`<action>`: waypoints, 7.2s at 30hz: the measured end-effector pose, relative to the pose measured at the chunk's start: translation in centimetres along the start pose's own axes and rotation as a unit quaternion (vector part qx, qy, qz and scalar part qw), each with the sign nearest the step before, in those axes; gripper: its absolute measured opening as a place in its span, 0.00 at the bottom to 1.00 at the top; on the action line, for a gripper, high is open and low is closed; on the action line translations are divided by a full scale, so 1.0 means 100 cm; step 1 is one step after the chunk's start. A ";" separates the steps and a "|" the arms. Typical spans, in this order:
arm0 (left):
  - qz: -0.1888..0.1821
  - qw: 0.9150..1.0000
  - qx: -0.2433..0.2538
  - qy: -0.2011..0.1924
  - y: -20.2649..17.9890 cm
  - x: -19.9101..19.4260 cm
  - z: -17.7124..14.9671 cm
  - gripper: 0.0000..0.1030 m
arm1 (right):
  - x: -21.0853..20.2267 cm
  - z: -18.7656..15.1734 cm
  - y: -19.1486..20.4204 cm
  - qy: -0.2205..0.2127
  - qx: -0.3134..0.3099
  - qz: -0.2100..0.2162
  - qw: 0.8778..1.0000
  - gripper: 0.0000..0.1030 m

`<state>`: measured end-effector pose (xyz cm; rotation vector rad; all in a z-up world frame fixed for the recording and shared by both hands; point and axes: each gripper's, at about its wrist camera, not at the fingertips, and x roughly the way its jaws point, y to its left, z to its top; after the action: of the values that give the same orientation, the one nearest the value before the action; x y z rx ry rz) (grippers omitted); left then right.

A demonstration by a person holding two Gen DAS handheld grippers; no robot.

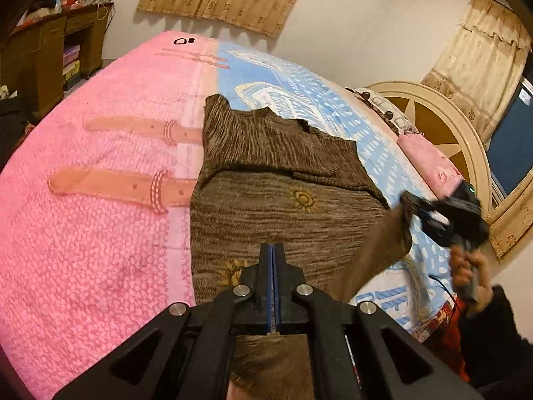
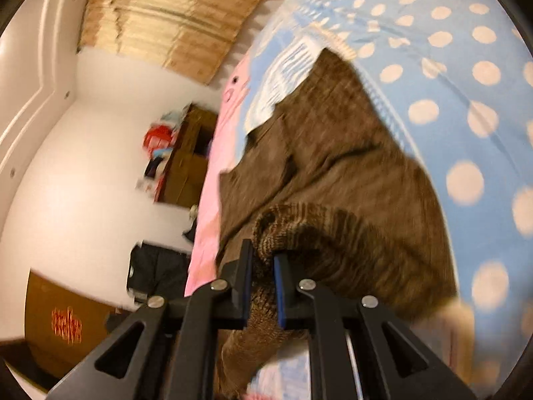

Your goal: Fold small clothes

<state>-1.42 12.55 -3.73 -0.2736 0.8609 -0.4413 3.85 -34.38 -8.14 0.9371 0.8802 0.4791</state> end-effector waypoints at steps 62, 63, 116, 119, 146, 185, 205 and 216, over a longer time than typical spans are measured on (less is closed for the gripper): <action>0.027 0.978 0.207 -0.012 -0.009 0.031 0.013 0.01 | 0.061 -0.060 0.072 0.055 -0.089 0.052 0.993 0.83; 0.013 0.982 0.188 -0.009 -0.008 0.038 0.019 0.01 | 0.043 -0.061 0.070 0.035 -0.102 0.038 0.993 0.83; -0.043 0.997 0.065 0.027 0.004 0.083 0.034 0.98 | 0.059 -0.019 0.045 0.055 -0.425 -0.284 0.857 0.55; -0.024 0.996 0.078 0.026 0.003 0.083 0.037 0.98 | 0.074 -0.002 0.022 0.086 -0.378 -0.248 0.888 0.59; 0.007 0.996 0.048 0.078 0.009 0.109 0.039 0.41 | -0.008 -0.055 0.015 -0.020 -0.308 -0.205 0.929 0.16; 0.171 0.984 -0.007 -0.047 0.048 0.210 0.175 0.07 | 0.103 0.143 -0.002 -0.119 -0.204 -0.278 0.931 0.34; 0.145 0.986 0.038 -0.078 0.006 0.165 0.143 0.08 | 0.125 0.135 0.052 -0.073 -0.336 -0.282 0.896 0.45; 0.193 0.968 -0.026 -0.157 0.056 0.114 0.191 0.08 | 0.142 0.138 0.038 -0.070 -0.366 -0.336 0.865 0.15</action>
<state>21.39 13.03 -1.70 -0.2105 0.5960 -0.0082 23.34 -29.29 -7.09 -0.0620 0.7402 0.1016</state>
